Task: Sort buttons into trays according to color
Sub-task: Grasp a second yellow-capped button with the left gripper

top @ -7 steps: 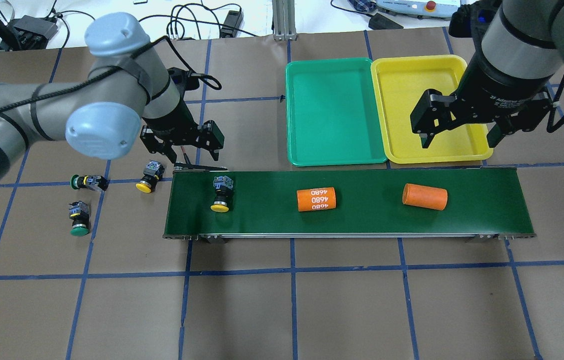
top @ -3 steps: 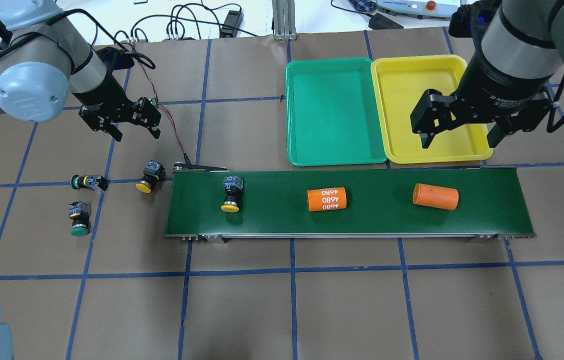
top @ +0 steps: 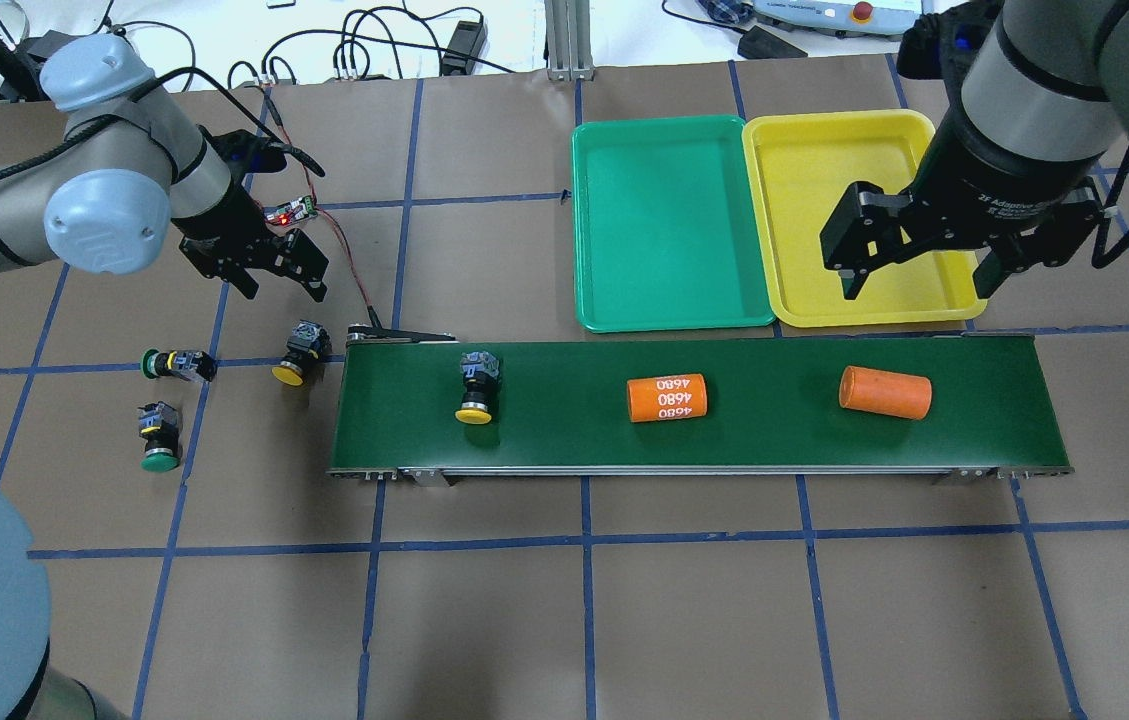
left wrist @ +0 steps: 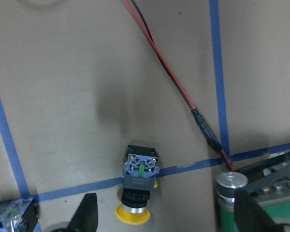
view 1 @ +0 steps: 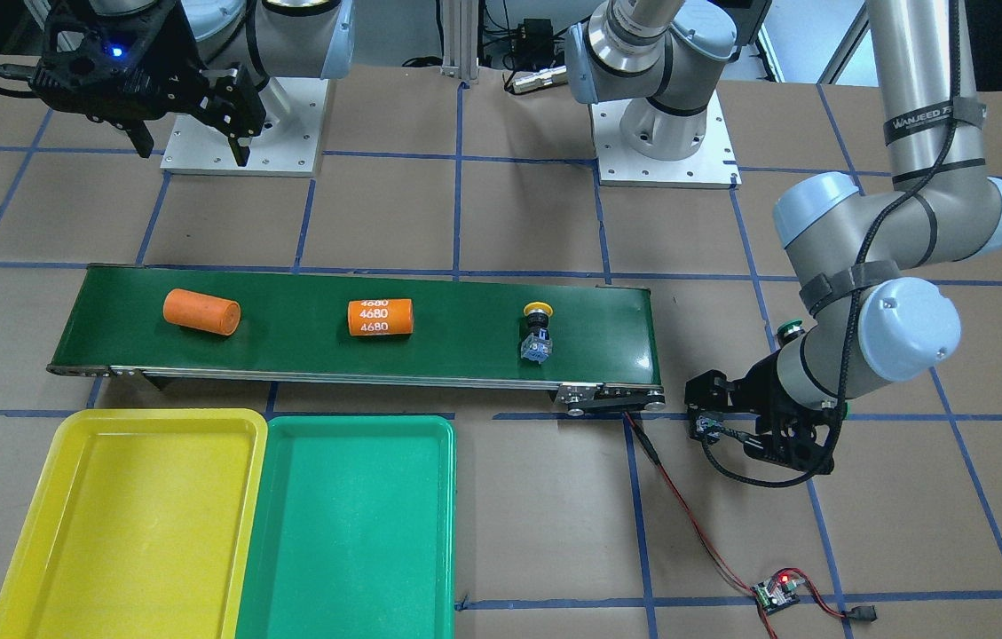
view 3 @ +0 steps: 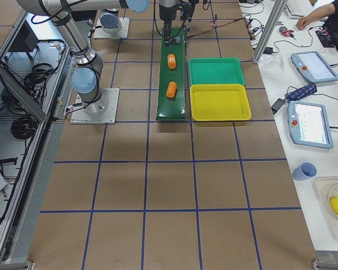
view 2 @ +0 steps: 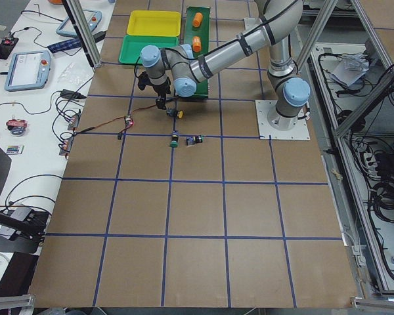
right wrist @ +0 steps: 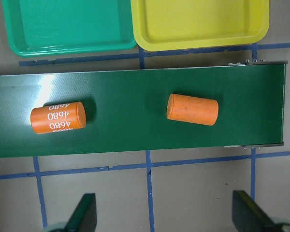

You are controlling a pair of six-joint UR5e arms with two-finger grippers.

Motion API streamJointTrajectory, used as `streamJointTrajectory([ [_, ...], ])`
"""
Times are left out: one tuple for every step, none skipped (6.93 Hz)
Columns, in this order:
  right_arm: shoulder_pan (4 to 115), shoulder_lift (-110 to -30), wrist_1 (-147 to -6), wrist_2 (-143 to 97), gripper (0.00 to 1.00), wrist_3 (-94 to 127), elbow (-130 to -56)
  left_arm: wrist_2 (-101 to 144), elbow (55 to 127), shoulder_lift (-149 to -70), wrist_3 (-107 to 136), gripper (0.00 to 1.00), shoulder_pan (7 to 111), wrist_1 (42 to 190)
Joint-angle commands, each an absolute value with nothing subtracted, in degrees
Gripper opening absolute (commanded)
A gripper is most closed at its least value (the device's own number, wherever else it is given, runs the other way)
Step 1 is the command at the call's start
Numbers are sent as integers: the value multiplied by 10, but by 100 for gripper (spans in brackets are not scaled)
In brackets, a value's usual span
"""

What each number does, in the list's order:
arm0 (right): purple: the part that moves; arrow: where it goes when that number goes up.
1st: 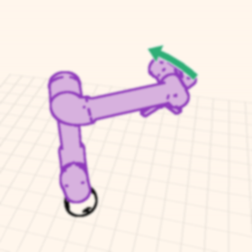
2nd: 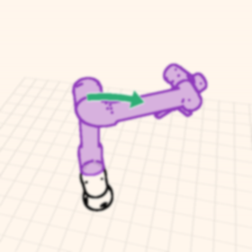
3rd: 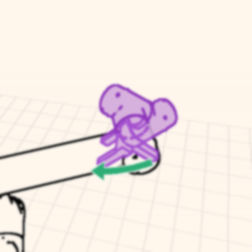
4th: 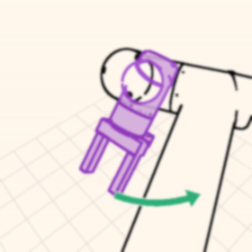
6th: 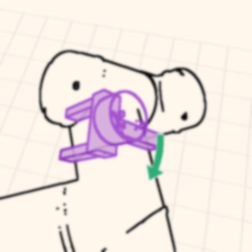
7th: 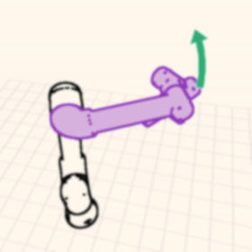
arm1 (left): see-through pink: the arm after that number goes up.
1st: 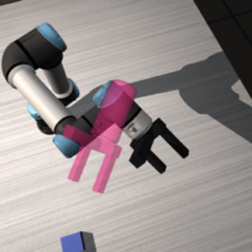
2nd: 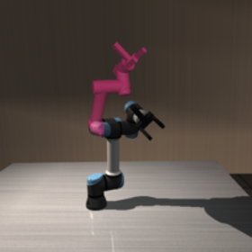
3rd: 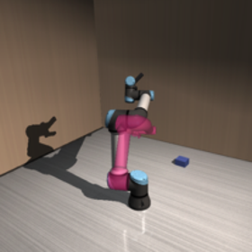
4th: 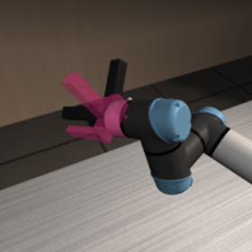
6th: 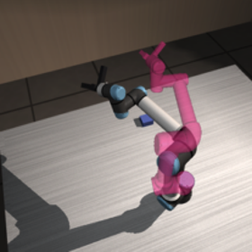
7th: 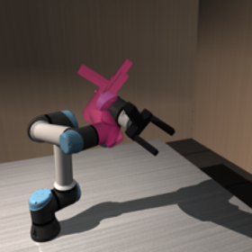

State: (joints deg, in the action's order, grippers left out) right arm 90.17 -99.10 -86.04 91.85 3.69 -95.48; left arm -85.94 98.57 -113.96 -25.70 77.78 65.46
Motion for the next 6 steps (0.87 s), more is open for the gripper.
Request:
streamJointTrajectory([
  [902,-991,-861,918,100,37,-957,-895,1038,-1169,-284,100,778,568],
  [902,-991,-861,918,100,37,-957,-897,1052,-1178,-280,100,778,524],
  [902,-991,-861,918,100,37,-957,-896,1058,-1184,-266,67,779,522],
  [902,-991,-861,918,100,37,-958,-896,1055,-1182,-258,1,780,525],
  [902,-992,-861,918,100,37,-959,-897,1050,-1170,-258,0,780,526],
  [902,-992,-861,918,100,37,-959,-896,1049,-1163,-258,0,781,526],
])
